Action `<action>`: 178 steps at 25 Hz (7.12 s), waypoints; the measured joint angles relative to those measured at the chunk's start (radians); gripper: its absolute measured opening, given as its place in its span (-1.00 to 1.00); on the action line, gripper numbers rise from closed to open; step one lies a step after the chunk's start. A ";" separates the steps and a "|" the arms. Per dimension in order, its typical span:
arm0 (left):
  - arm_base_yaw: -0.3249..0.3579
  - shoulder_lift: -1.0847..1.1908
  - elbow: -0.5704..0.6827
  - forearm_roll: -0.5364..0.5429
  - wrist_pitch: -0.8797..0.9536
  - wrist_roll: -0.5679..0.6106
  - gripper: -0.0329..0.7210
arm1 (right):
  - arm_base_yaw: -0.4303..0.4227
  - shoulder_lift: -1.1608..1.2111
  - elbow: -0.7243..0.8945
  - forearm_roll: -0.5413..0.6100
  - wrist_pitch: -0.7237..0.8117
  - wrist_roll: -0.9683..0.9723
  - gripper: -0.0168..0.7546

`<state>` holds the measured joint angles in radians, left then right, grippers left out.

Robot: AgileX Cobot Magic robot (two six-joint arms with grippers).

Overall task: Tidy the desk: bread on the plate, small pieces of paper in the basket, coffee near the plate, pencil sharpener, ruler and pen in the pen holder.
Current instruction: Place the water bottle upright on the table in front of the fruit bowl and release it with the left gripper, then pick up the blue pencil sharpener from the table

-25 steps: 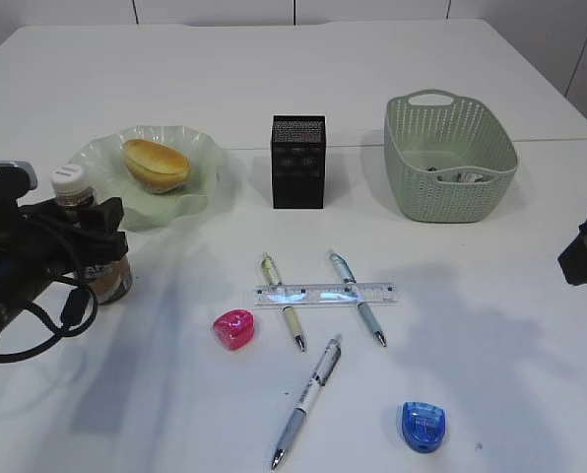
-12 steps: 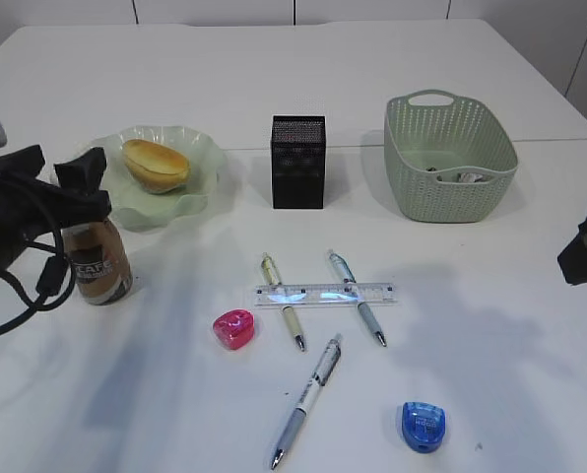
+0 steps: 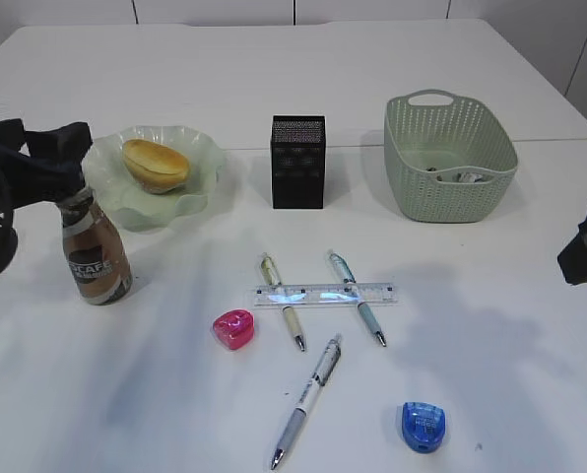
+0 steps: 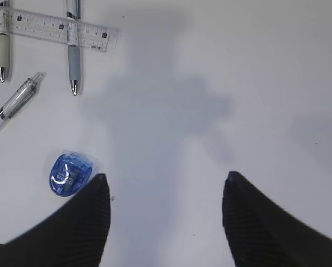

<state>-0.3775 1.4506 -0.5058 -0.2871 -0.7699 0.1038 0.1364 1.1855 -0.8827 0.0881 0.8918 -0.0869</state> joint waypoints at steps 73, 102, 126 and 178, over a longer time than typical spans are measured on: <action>0.000 -0.384 -0.247 0.115 1.643 0.047 0.43 | 0.306 0.304 0.000 0.082 0.043 0.319 0.33; 0.000 -0.384 -0.247 0.106 1.621 0.047 0.34 | 0.373 0.554 -0.088 0.003 -0.049 0.680 0.33; 0.000 -0.384 -0.247 0.100 1.621 0.047 0.34 | 0.373 0.629 -0.090 0.026 -0.090 0.709 0.33; 0.000 -0.384 -0.247 0.079 1.621 0.047 0.34 | 0.373 0.674 -0.090 0.015 -0.086 0.748 0.07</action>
<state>-0.3775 1.0667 -0.7530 -0.2080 0.8509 0.1507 0.5099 1.8599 -0.9723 0.1033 0.8060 0.6612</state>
